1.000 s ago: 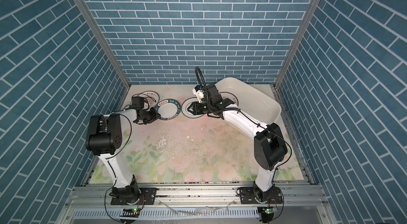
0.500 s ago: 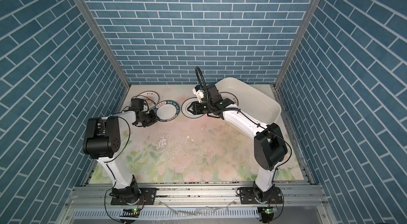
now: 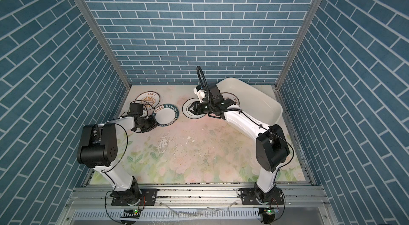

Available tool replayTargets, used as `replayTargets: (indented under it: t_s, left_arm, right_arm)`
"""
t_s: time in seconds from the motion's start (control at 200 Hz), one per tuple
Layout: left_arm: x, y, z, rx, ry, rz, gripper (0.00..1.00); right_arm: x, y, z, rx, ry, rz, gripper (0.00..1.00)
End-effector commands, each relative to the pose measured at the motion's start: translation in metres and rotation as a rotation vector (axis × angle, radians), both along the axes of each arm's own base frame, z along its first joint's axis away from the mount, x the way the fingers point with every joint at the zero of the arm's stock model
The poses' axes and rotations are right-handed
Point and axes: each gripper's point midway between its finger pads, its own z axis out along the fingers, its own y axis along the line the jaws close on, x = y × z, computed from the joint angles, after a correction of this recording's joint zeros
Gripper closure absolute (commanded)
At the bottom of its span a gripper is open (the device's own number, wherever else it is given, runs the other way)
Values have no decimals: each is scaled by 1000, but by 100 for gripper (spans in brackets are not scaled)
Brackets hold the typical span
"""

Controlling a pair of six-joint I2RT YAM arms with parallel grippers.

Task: Place the plates into the plastic bin on the countertop
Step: Move the plate at the center of the table.

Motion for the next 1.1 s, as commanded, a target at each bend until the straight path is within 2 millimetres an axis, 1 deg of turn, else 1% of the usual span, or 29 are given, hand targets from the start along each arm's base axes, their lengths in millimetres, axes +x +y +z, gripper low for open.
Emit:
replayTargets:
  t_s: [0.0, 0.105, 0.165, 0.205, 0.25, 0.275, 0.365, 0.455, 0.55, 0.585, 0.635, 0.755, 0.82, 0.905, 0.97, 1.095]
  left_arm:
    - [-23, 0, -6, 15, 61, -22, 76]
    - [-33, -1, -5, 21, 49, -33, 70]
    - [-34, 0, -1, 27, 30, -32, 68]
    - [-33, 0, 5, 30, 10, -36, 68]
    - [-32, -1, 11, 29, -8, -40, 65]
    - [-32, -1, 13, 26, -13, -40, 62]
    - [-30, -2, 21, 30, -31, -61, 46]
    - [-27, -2, 27, 36, -51, -71, 38]
    - [-22, -2, 35, 59, -81, -108, 33]
    - [-19, 1, 39, 77, -93, -117, 31]
    - [-17, 8, 45, 93, -106, -103, 25]
    - [-4, 33, 62, 138, -203, -43, 20]
    - [6, 36, 66, 161, -228, -78, 19]
    - [19, 34, 60, 163, -222, -138, 18]
    - [31, 34, 53, 157, -213, -161, 18]
    - [52, 38, 45, 173, -228, -184, 19]
  right_arm:
    - [-4, -2, 13, 28, -13, -1, 63]
    - [-3, -2, 14, 34, -16, -1, 63]
    - [-3, -1, 14, 37, -15, -2, 63]
    - [-3, -1, 15, 40, -15, -1, 63]
    - [-3, -1, 15, 42, -16, 0, 63]
    - [-3, 0, 16, 45, -17, 2, 63]
    - [-3, 0, 18, 48, -20, 3, 63]
    - [-3, 1, 19, 49, -22, 3, 63]
    - [-3, 0, 21, 52, -24, 2, 63]
    - [-3, 0, 22, 51, -25, 3, 63]
    - [-4, -1, 23, 50, -28, 4, 63]
    - [-4, -3, 25, 44, -33, 1, 63]
    - [-4, -3, 29, 45, -41, 0, 63]
    - [-3, -3, 30, 47, -44, 0, 63]
    - [-2, -3, 32, 45, -43, 3, 63]
    - [-3, -4, 30, 39, -41, 2, 63]
